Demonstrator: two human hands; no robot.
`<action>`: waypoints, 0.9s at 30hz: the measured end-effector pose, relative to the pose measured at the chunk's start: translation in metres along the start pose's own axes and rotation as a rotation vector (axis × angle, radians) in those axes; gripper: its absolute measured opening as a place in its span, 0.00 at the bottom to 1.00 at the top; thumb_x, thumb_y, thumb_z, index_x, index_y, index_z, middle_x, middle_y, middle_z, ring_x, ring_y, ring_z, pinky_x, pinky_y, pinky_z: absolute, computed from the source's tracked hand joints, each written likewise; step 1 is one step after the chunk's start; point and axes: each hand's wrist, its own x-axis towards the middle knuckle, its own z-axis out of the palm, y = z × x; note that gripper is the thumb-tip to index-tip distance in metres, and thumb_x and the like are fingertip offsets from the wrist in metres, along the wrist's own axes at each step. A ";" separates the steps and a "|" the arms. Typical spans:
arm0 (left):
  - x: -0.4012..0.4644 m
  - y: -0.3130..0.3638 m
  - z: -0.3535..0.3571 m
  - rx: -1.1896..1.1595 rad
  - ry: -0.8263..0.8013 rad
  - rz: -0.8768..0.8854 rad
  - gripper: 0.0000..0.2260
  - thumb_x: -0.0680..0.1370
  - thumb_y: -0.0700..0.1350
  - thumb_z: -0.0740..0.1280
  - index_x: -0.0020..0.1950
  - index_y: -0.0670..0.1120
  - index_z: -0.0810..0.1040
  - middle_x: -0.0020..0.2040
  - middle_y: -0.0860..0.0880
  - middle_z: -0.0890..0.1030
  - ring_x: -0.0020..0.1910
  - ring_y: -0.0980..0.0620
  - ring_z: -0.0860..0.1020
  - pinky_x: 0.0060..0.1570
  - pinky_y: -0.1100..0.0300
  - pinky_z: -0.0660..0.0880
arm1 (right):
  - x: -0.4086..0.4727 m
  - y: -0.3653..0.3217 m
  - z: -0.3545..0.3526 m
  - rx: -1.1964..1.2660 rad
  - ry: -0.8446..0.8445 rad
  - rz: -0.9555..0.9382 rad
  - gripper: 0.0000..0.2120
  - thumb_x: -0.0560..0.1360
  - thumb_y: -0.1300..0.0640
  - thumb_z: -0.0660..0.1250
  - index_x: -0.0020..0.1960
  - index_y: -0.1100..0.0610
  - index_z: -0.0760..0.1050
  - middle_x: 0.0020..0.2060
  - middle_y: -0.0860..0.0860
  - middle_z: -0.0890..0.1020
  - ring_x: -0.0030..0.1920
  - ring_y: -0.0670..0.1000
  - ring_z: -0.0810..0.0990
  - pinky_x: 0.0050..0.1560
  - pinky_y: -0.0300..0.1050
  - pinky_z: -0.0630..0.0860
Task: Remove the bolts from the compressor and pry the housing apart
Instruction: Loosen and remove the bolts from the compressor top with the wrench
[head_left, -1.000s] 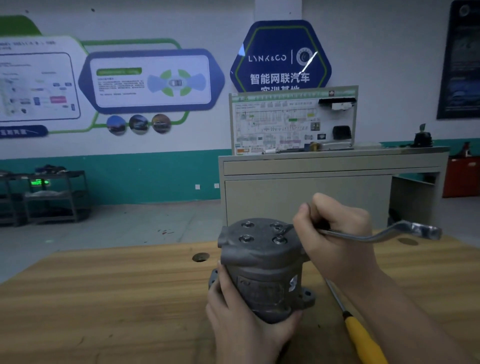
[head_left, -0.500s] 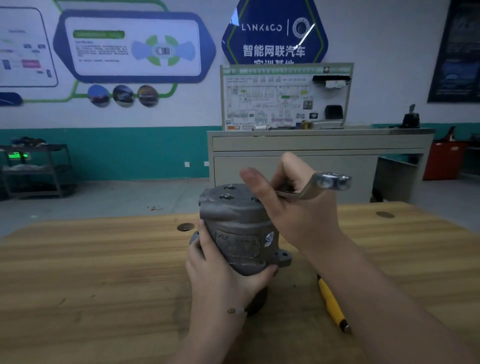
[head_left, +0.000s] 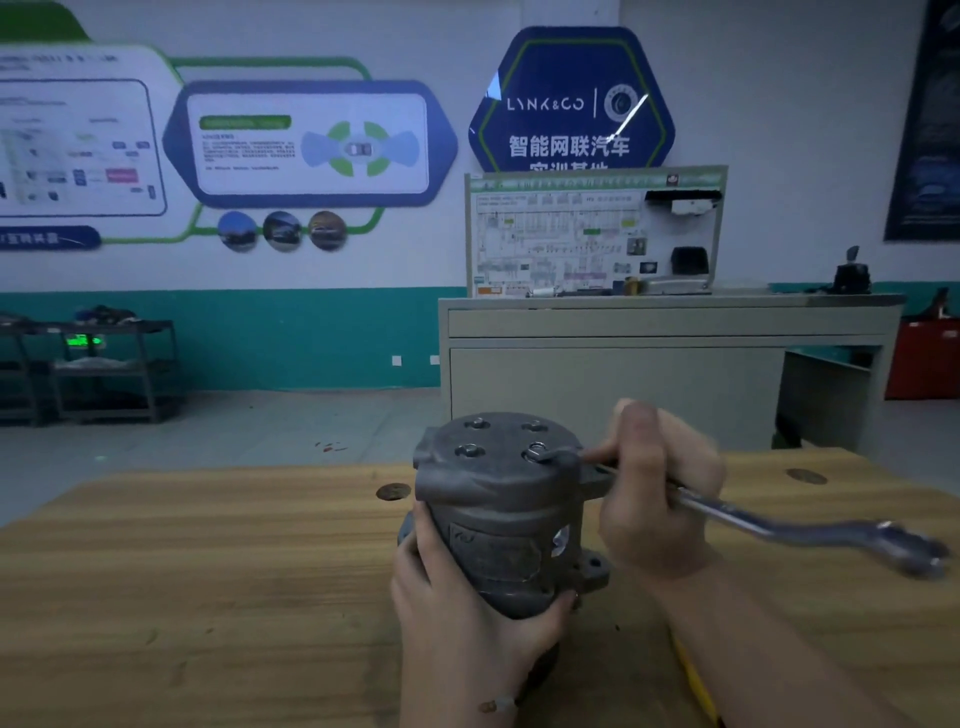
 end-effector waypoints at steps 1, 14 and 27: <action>0.002 -0.001 -0.002 -0.013 -0.024 -0.003 0.66 0.50 0.56 0.83 0.78 0.44 0.49 0.68 0.41 0.65 0.68 0.40 0.65 0.66 0.50 0.64 | -0.001 0.005 -0.001 0.131 0.057 0.140 0.26 0.82 0.48 0.54 0.27 0.56 0.70 0.21 0.48 0.70 0.23 0.45 0.69 0.26 0.38 0.63; 0.019 -0.009 -0.014 -0.023 -0.220 -0.017 0.72 0.43 0.69 0.75 0.78 0.52 0.41 0.64 0.52 0.60 0.69 0.50 0.61 0.70 0.55 0.62 | 0.036 0.040 -0.032 0.689 -0.065 1.252 0.08 0.65 0.54 0.70 0.33 0.56 0.74 0.23 0.50 0.75 0.20 0.43 0.72 0.17 0.31 0.62; 0.036 -0.015 -0.038 -0.089 -0.060 0.018 0.33 0.55 0.78 0.62 0.49 0.56 0.69 0.63 0.55 0.75 0.62 0.52 0.74 0.54 0.57 0.71 | 0.027 0.028 -0.022 0.126 0.011 0.683 0.23 0.77 0.61 0.66 0.26 0.52 0.62 0.17 0.49 0.68 0.17 0.45 0.66 0.19 0.34 0.62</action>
